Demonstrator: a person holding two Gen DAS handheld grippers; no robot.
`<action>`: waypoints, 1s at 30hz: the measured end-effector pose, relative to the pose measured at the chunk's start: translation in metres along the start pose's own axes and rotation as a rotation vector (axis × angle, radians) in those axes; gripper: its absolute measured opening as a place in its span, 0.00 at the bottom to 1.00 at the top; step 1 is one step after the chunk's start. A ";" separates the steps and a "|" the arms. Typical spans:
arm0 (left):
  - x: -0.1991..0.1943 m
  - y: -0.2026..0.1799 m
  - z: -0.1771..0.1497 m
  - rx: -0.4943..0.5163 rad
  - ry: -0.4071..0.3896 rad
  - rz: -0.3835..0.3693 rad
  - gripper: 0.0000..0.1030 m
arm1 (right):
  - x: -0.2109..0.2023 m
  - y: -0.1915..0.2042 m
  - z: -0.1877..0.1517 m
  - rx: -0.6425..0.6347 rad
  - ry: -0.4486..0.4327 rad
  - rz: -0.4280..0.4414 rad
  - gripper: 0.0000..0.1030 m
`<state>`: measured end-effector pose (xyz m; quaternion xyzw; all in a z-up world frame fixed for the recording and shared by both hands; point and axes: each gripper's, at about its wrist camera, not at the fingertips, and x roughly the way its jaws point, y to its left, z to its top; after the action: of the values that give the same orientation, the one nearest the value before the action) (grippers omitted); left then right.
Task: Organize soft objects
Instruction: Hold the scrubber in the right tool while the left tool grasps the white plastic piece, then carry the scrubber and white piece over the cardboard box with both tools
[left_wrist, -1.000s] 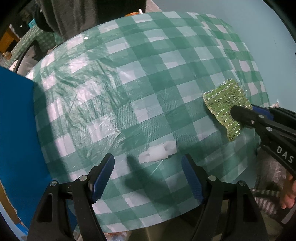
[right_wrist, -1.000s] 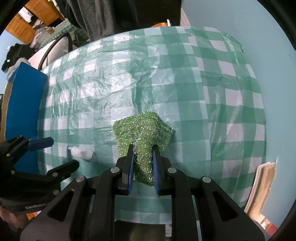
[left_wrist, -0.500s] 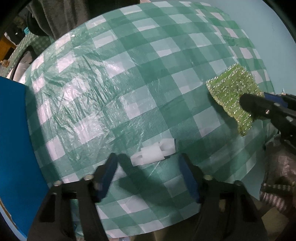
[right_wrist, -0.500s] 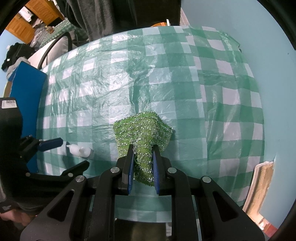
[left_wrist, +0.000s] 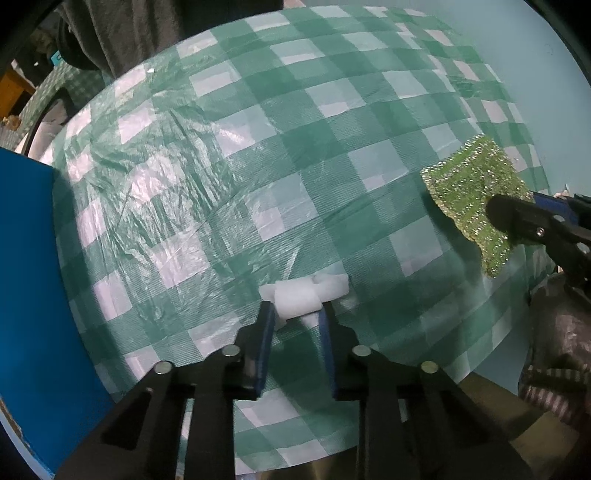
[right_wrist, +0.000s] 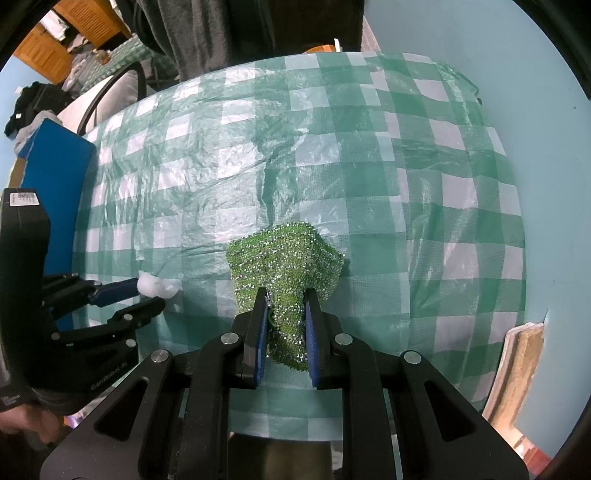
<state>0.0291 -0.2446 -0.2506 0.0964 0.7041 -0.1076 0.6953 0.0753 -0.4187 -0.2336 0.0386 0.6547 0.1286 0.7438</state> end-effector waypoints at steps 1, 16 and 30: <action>-0.002 0.001 0.002 0.000 -0.002 0.000 0.20 | -0.001 0.000 0.000 -0.001 -0.002 0.001 0.16; -0.049 0.022 -0.004 -0.065 -0.041 -0.028 0.19 | -0.017 0.010 0.006 -0.036 -0.024 0.011 0.16; -0.115 0.045 -0.008 -0.084 -0.150 -0.041 0.19 | -0.051 0.039 0.018 -0.087 -0.077 0.005 0.16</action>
<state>0.0356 -0.1980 -0.1366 0.0444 0.6559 -0.0991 0.7470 0.0818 -0.3919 -0.1729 0.0128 0.6193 0.1576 0.7690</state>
